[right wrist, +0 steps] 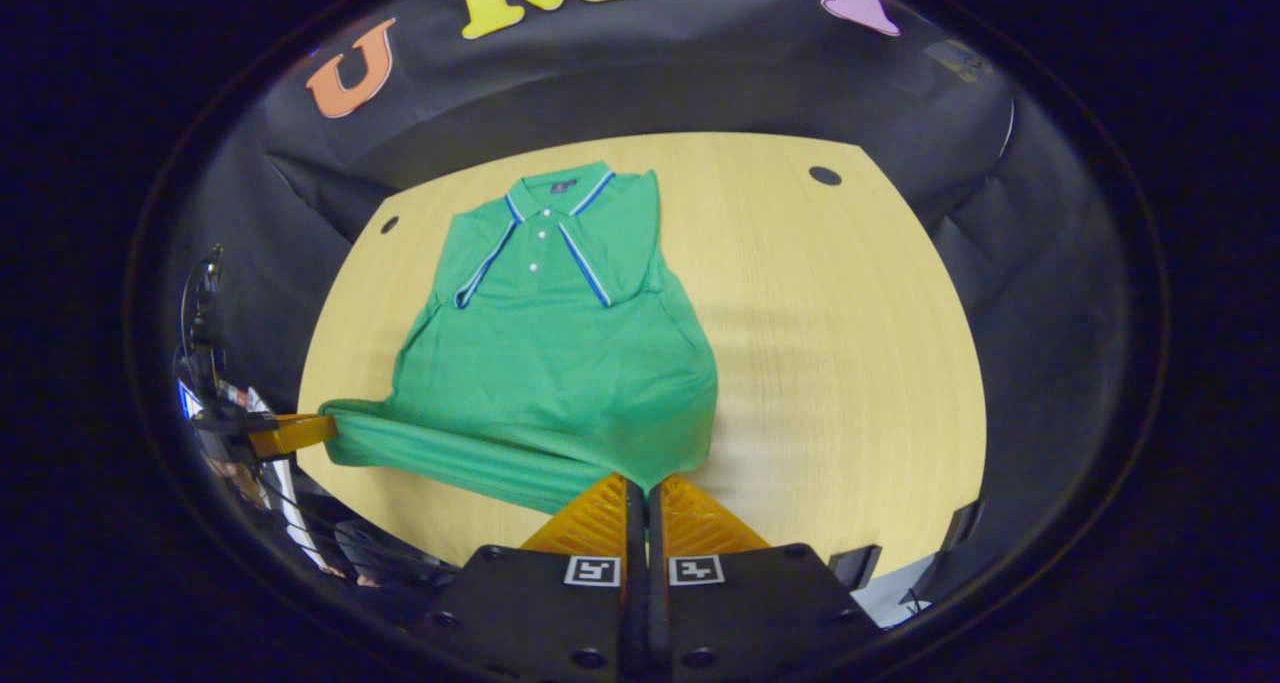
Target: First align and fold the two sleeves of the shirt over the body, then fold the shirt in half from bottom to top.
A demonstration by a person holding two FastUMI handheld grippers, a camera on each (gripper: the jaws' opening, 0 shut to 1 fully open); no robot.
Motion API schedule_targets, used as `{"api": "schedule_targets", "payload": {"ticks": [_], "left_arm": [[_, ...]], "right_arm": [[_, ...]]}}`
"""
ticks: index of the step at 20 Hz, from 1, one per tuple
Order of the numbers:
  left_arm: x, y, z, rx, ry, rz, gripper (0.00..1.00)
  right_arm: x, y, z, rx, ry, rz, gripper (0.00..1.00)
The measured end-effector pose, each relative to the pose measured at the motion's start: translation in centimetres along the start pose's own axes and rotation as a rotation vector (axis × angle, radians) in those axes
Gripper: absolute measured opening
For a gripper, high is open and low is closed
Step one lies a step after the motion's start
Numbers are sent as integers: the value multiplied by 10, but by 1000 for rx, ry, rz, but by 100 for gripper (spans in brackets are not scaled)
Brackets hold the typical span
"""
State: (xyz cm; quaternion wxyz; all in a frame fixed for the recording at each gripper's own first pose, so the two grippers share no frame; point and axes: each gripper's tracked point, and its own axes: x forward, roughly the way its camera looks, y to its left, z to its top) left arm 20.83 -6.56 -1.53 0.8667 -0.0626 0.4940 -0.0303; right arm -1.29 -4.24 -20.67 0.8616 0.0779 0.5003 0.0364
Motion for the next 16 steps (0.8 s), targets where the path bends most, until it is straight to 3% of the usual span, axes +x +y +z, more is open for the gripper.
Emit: {"api": "schedule_targets", "payload": {"ticks": [4, 7, 10, 12, 16], "left_arm": [[-30, 0, 93, 0, -73, 14, 4], [-25, -7, 130, 6, -136, 21, 4], [-21, -13, 195, -6, -208, 22, 3], [-22, -6, 243, 1, -275, 47, 4], [4, 0, 305, -8, -324, 60, 3]], "right_arm": [[-2, 9, 41, 51, -42, 49, 3], [-4, 7, 76, 83, -93, 62, 3], [-1, 8, 109, 91, -136, 83, 3], [2, 19, 130, 136, -143, 139, 3], [36, 16, 178, 163, -180, 132, 3]]}}
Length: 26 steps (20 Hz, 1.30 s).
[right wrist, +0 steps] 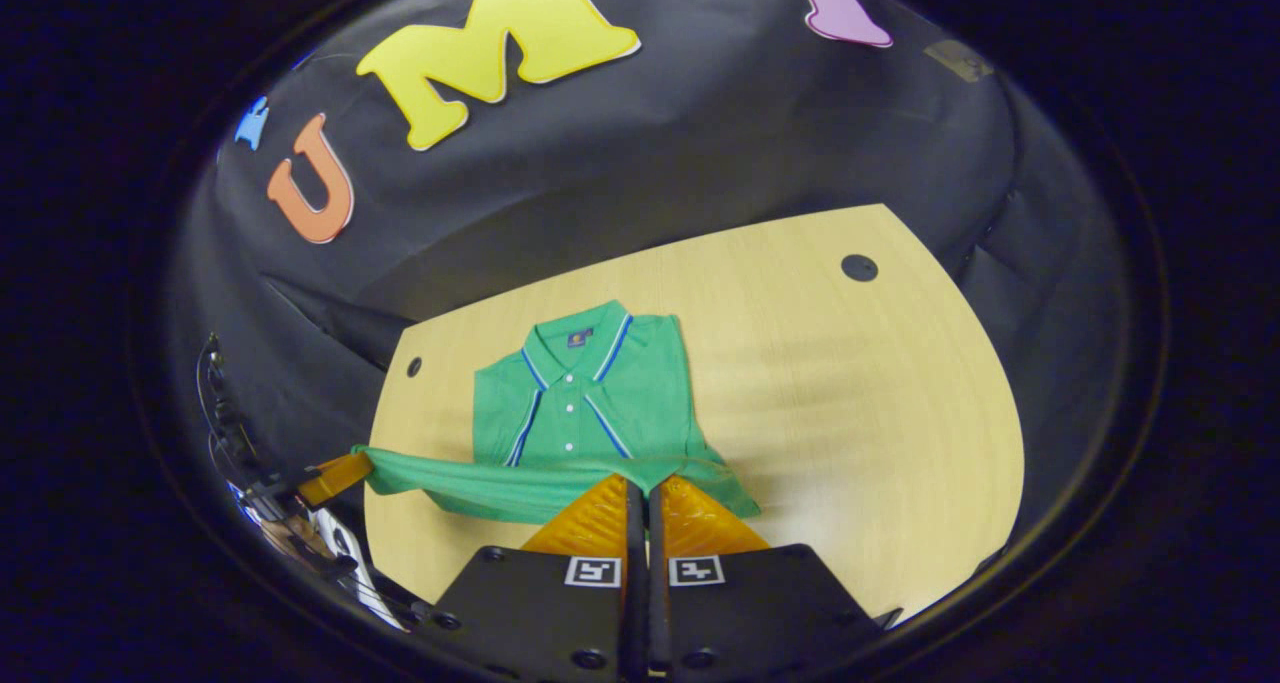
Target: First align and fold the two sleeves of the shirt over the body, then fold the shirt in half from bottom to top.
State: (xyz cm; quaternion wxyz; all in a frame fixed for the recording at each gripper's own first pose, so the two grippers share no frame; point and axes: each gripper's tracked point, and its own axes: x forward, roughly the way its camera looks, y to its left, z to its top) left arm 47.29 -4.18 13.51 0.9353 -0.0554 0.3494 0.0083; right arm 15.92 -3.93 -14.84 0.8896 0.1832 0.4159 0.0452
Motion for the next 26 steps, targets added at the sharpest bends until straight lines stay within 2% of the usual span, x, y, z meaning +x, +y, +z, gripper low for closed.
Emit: {"api": "schedule_targets", "payload": {"ticks": [3, 4, 5, 12, 13, 14, 18, 19, 20, 24, 26], "left_arm": [[52, -4, -8, -10, 5, 13, 4], [64, -5, -5, -2, 6, 20, 3], [77, -5, 1, 7, -4, 31, 3], [167, -6, 35, 23, -65, 67, 4], [178, -9, 43, 23, -80, 62, 7], [187, -10, 49, 31, -95, 59, 3], [217, -10, 57, 93, -109, 75, 4], [224, -9, 58, 100, -117, 77, 3], [229, -8, 57, 102, -117, 81, 3], [243, -7, 42, 100, -75, 96, 3], [246, -10, 42, 112, -75, 90, 9]], "right_arm": [[40, 4, 29, 4, -31, 27, 3], [53, 2, 37, 6, -41, 30, 6], [69, 0, 45, 7, -48, 31, 3], [167, -17, 72, -15, -70, -9, 3], [179, -19, 75, -14, -74, -14, 3], [190, -22, 77, -14, -80, -22, 3], [219, -29, 86, -15, -114, -27, 3], [225, -30, 90, -21, -127, -29, 6], [232, -32, 92, -27, -136, -38, 3], [252, -37, 89, -41, -126, -63, 6], [250, -35, 91, -43, -135, -58, 8]]}}
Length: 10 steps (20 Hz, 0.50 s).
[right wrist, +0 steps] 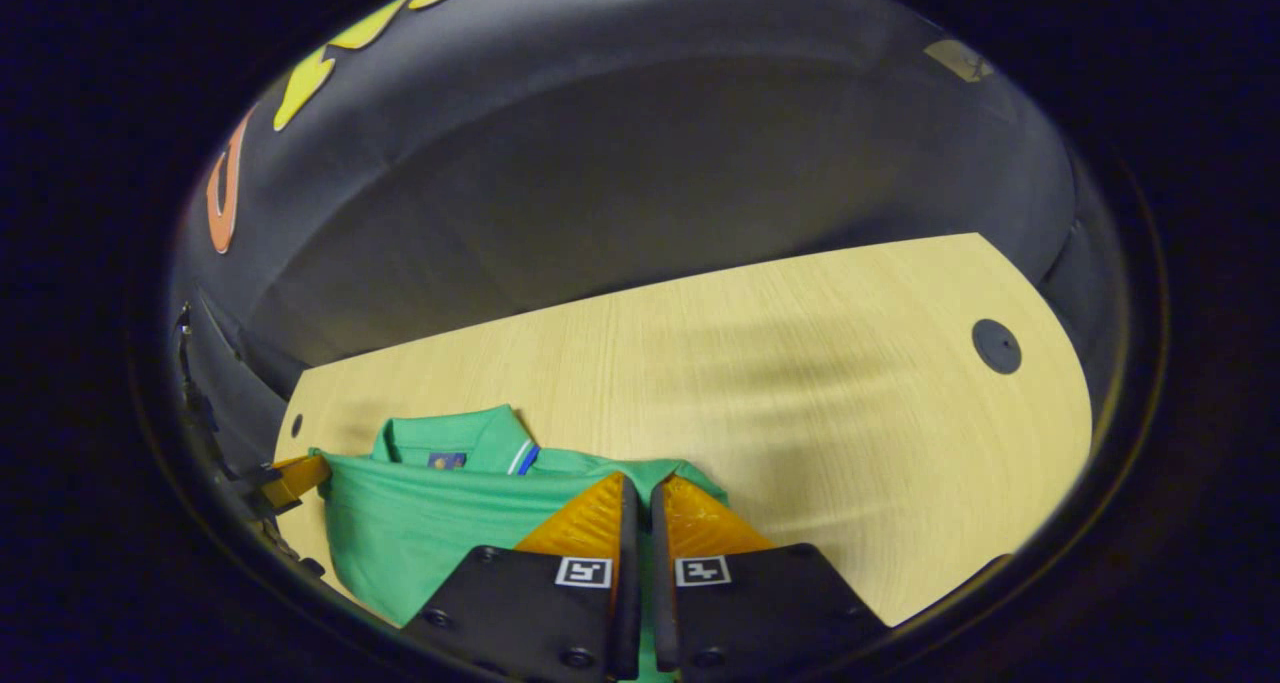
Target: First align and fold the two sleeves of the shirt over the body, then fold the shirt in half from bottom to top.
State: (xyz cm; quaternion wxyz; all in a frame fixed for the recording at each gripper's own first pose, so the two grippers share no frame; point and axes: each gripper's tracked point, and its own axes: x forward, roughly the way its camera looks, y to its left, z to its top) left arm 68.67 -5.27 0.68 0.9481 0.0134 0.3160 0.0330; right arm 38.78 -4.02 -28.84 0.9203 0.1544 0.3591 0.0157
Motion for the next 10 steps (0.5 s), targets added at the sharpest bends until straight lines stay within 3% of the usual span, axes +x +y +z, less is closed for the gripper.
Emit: {"api": "schedule_targets", "payload": {"ticks": [1, 2, 3, 4, 5, 7, 9, 10], "left_arm": [[1, -2, 4, 2, -11, -1, 10], [-3, -4, 9, -4, -19, -10, 22], [-8, -7, 12, -12, -23, -21, 30], [-15, -10, 16, -25, -30, -31, 60], [-23, -10, 19, -39, -40, -33, 61], [-41, -9, 25, -55, -57, -31, 82], [-64, -8, 37, -64, -82, -35, 100], [-79, -7, 45, -64, -104, -35, 100]], "right_arm": [[-1, 0, 0, 5, -2, -2, 6], [0, 0, 0, 5, -4, -11, 17], [-3, -2, 1, 4, -9, -15, 33], [-12, -3, 5, 12, -9, -9, 49], [-21, -3, 7, 20, -14, -6, 65], [-39, -7, 13, 18, -29, -23, 96], [-66, -10, 26, -3, -77, -47, 98], [-83, -10, 32, -20, -104, -57, 98]]}}
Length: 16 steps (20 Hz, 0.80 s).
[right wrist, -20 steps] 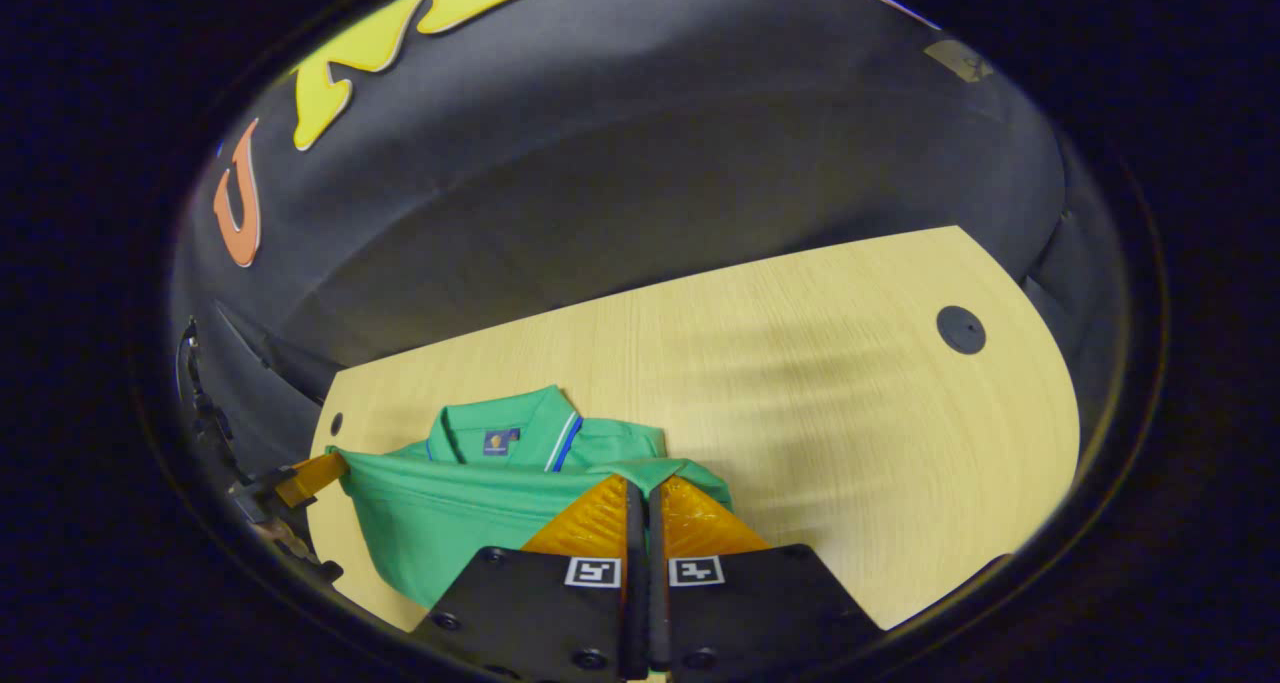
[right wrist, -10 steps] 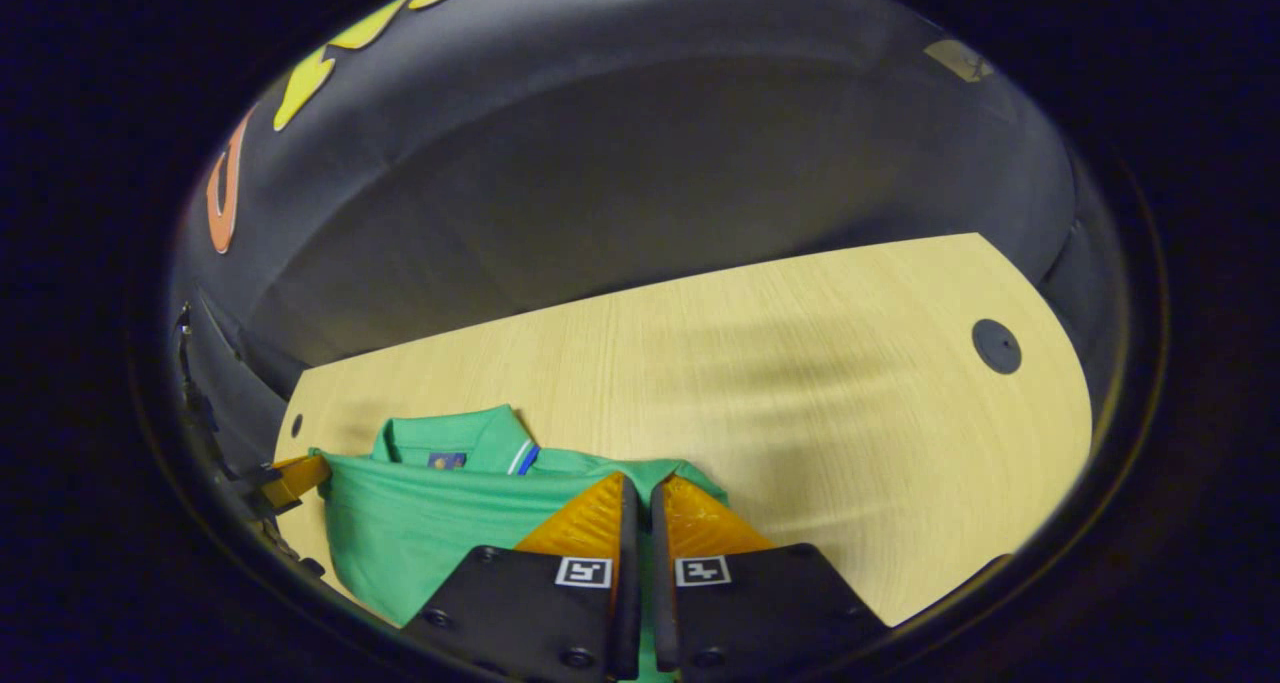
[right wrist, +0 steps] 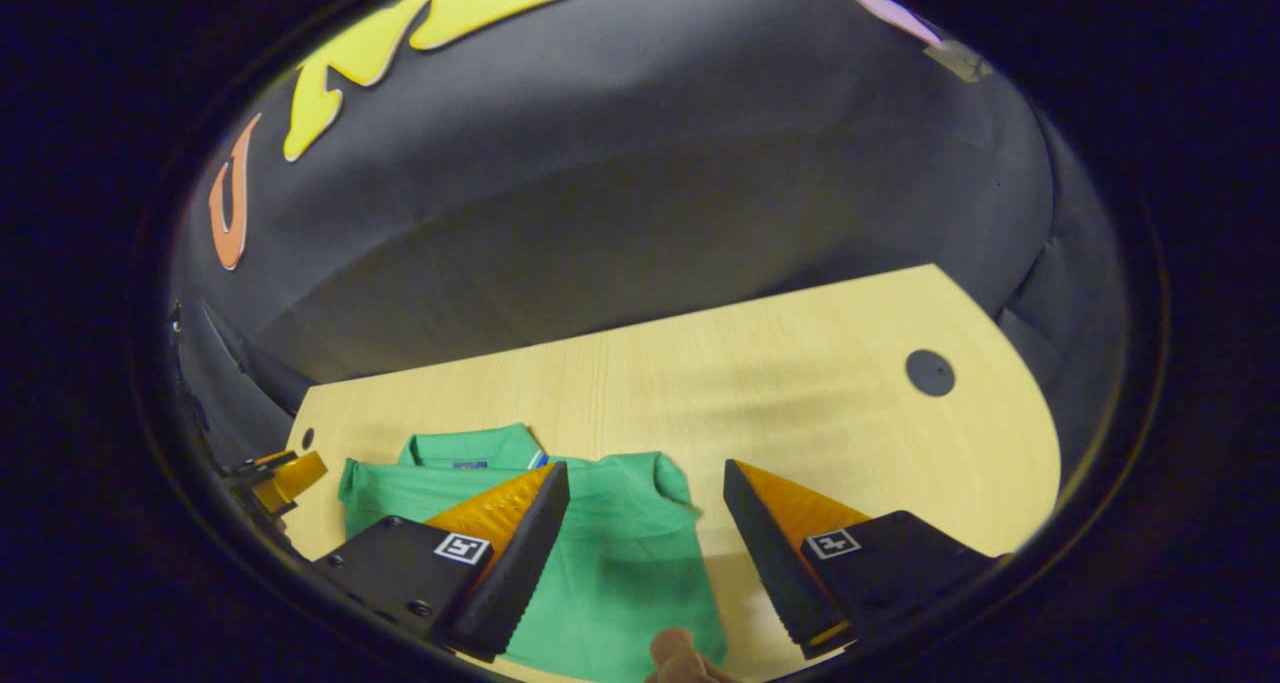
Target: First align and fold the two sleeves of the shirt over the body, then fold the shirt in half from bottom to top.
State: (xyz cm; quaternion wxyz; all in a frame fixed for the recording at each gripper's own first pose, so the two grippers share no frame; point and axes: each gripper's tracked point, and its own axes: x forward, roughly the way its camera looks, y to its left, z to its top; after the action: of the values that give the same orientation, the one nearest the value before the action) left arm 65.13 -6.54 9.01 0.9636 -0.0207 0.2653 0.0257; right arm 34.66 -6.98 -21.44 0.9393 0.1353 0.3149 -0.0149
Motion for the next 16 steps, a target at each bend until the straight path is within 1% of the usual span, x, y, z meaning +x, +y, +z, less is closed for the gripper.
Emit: {"api": "schedule_targets", "payload": {"ticks": [1, 2, 3, 6, 7, 8, 9, 10, 11, 12, 13, 14, 16], "left_arm": [[-17, 3, 11, 4, -23, 1, 100], [-35, 6, 24, 15, -54, 5, 100], [-56, 11, 37, 28, -88, 13, 100], [-125, 24, 73, 64, -194, 47, 100], [-147, 24, 82, 65, -230, 45, 100], [-170, 24, 90, 65, -259, 45, 100], [-188, 23, 91, 67, -285, 47, 100], [-208, 23, 95, 66, -307, 48, 100], [-230, 23, 96, 65, -323, 48, 100], [-248, 24, 98, 62, -345, 47, 100], [-265, 23, 101, 62, -370, 41, 100], [-280, 20, 104, 62, -397, 32, 100], [-320, 22, 106, 67, -454, 41, 100]], "right_arm": [[-19, 2, 8, -17, -30, 1, 93], [-39, 4, 16, -38, -56, -6, 94], [-64, 4, 23, -57, -93, -13, 98], [-136, 11, 47, -73, -207, -16, 98], [-167, 18, 55, -73, -253, -7, 98], [-190, 19, 60, -81, -290, -10, 100], [-217, 24, 65, -94, -330, -8, 98], [-246, 31, 69, -107, -374, -7, 98], [-272, 39, 72, -116, -414, 4, 93], [-297, 47, 75, -114, -458, 18, 93], [-319, 52, 77, -102, -500, 26, 98], [-340, 54, 77, -95, -538, 26, 98], [-376, 57, 78, -106, -607, 17, 98]]}}
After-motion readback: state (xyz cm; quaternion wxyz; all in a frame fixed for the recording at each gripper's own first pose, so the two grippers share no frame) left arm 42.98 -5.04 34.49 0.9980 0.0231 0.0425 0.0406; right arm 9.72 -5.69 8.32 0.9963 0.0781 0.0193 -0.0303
